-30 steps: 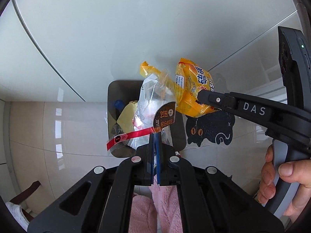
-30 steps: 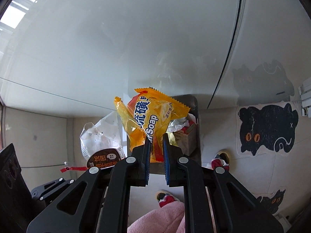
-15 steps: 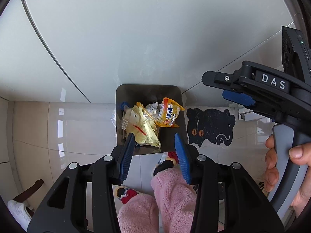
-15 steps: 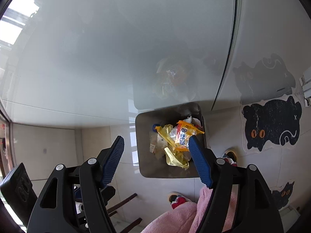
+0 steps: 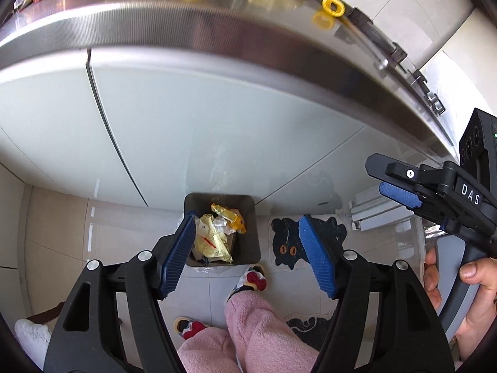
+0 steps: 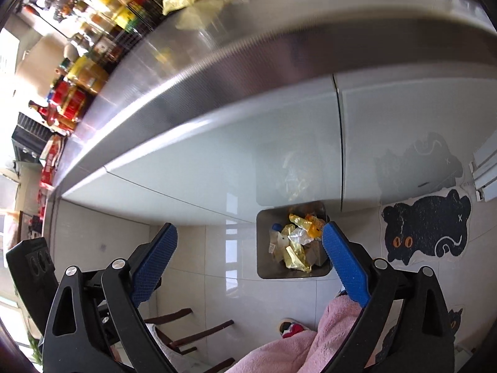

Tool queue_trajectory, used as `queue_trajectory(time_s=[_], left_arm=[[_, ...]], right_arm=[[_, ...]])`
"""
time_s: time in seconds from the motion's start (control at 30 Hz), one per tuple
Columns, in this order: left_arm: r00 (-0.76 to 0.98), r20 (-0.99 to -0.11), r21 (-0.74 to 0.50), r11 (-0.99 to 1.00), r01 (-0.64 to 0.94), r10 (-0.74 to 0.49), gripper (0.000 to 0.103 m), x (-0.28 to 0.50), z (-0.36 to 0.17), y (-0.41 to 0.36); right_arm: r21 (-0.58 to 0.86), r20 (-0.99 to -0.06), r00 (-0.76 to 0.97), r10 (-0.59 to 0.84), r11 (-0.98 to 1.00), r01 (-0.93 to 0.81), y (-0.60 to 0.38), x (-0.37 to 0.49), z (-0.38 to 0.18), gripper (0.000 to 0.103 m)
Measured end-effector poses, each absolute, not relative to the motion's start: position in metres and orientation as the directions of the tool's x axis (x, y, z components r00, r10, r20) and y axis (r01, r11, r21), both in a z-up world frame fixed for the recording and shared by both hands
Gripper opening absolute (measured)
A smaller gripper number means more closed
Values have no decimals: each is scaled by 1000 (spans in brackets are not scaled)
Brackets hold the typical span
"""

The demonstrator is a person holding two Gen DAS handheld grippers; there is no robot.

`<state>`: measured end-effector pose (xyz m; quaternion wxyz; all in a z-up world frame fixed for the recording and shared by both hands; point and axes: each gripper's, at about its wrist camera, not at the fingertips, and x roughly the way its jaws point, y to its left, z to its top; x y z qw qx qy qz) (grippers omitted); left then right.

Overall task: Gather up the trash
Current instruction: 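Raise both tools back toward the counter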

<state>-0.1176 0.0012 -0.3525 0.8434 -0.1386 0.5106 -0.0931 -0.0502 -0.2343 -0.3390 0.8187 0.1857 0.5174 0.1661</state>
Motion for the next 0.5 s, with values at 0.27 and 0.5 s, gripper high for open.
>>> queue_trajectory(time_s=[0.27, 0.5], left_arm=[[592, -745, -341, 938, 59, -308, 86, -99, -262, 5], [656, -697, -309, 947, 90, -289, 91, -52, -215, -6]], right_arm=[[424, -696, 581, 423, 894, -143, -261, -35, -239, 99], [430, -643, 639, 423, 889, -157, -276, 12, -197, 100]])
